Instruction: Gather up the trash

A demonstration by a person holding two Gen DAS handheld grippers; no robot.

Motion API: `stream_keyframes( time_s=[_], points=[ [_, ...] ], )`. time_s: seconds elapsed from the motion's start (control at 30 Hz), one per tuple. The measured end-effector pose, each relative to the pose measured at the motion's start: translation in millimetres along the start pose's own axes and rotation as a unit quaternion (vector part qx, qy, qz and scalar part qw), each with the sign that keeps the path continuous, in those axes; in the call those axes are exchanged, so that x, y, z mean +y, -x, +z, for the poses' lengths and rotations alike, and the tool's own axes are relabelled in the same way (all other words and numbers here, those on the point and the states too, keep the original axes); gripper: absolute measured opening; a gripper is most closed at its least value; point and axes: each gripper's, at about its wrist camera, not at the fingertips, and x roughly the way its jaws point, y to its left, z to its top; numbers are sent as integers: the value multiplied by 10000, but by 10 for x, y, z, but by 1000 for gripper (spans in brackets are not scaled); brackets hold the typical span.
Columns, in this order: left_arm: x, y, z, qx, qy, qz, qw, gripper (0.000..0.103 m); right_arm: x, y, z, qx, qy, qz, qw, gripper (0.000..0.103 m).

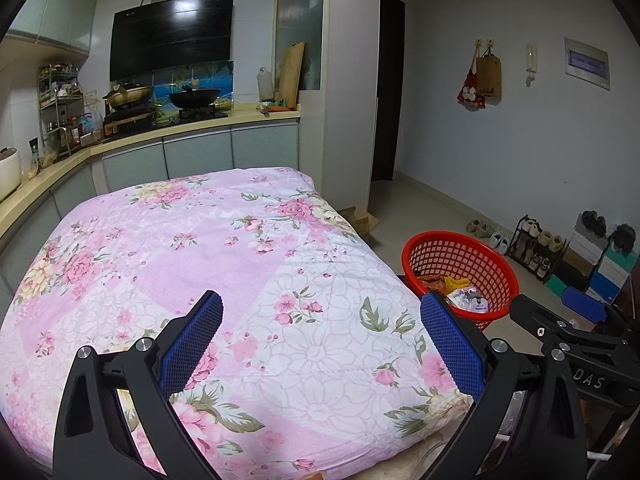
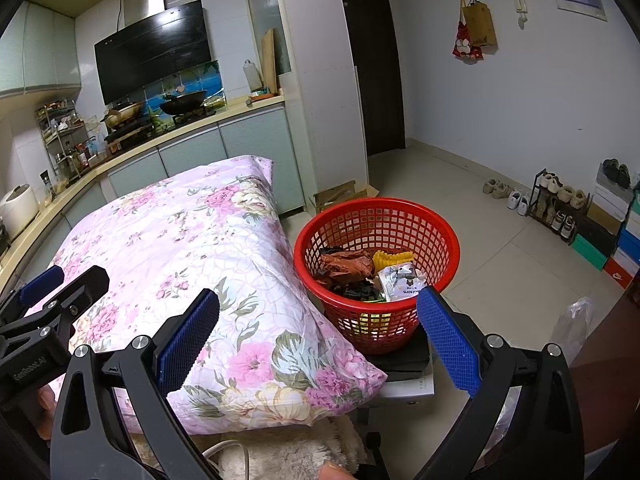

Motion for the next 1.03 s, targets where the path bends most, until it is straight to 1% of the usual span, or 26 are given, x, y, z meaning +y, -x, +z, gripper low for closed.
stream_keyframes(
  time_s=[0.47, 0.6, 0.7, 0.83, 0.9, 1.03],
  points=[
    [6, 19, 16, -34, -25, -6, 10000, 96, -30, -20, -30, 25, -40, -77, 10000, 96],
    [36, 43, 24, -57, 33, 38, 10000, 96, -39, -43, -37, 40, -52, -101, 9999, 96],
    [108, 68, 34, -32, 143, -7, 9999, 96, -19, -57, -47, 52, -45, -125, 9999, 96],
    [285, 117, 43, -42, 198, 28, 9998, 96, 75, -62, -76, 25, 84, -168, 9998, 96],
    [429, 149, 34, -9, 254, 114, 9996, 96, 165, -85, -113, 47, 145, -88, 9998, 96],
    [833, 239, -29, -86, 478, 576, 9972, 96, 445, -183, -277, 257, 255, 301, 9989, 96]
  ],
)
